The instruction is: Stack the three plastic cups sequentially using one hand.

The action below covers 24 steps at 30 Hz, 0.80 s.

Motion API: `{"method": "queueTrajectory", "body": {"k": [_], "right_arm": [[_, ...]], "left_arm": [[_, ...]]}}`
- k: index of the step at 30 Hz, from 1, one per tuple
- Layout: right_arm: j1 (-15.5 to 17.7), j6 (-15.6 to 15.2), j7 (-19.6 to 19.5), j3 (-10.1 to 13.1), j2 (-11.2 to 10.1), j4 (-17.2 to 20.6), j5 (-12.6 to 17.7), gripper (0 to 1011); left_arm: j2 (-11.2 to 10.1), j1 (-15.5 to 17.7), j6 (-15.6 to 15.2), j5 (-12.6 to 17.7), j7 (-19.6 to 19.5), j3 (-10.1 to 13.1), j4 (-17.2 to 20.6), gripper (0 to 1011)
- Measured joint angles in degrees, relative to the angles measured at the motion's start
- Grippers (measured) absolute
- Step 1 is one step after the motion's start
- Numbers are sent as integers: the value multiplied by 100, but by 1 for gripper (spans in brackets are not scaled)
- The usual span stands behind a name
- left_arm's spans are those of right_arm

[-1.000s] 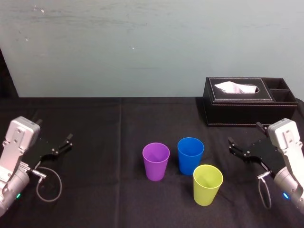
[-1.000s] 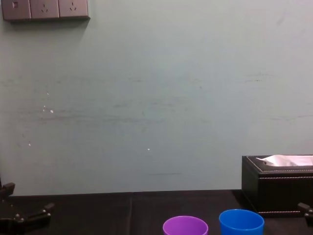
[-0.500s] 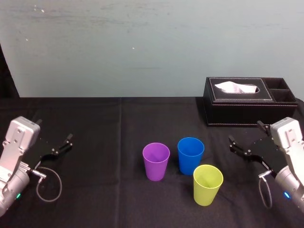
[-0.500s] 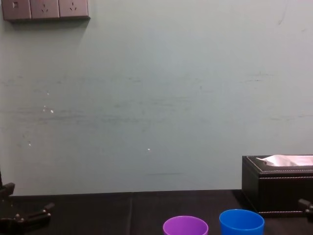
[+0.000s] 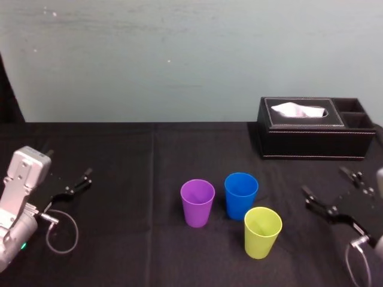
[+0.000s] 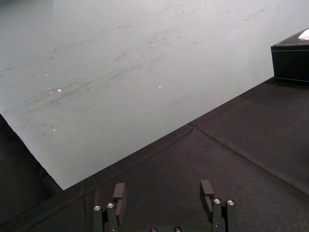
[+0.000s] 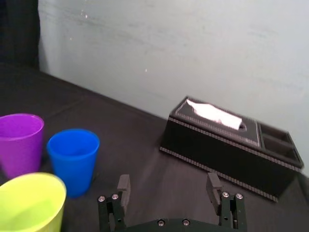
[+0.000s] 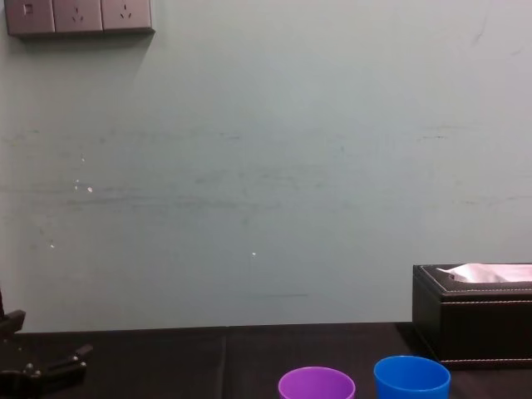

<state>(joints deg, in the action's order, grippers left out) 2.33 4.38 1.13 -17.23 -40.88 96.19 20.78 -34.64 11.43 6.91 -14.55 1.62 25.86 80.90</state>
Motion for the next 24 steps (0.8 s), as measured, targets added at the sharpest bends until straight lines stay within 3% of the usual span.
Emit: {"method": "queueTrajectory", "body": {"k": [5, 7, 12, 16, 24], "right_arm": [[639, -214, 53, 355, -292, 476, 285, 1003], [1095, -337, 101, 549, -483, 775, 400, 1003], [1550, -421, 173, 683, -638, 1056, 447, 1003], [1802, -490, 336, 627, -669, 1220, 441, 1003], [1758, -623, 656, 331, -501, 1283, 331, 1003]], "left_arm": [[0, 0, 0, 0, 0, 0, 0, 1000], [0, 0, 0, 0, 0, 0, 0, 1000], [0, 0, 0, 0, 0, 0, 0, 1000], [0, 0, 0, 0, 0, 0, 0, 1000], [0, 0, 0, 0, 0, 0, 0, 1000]]}}
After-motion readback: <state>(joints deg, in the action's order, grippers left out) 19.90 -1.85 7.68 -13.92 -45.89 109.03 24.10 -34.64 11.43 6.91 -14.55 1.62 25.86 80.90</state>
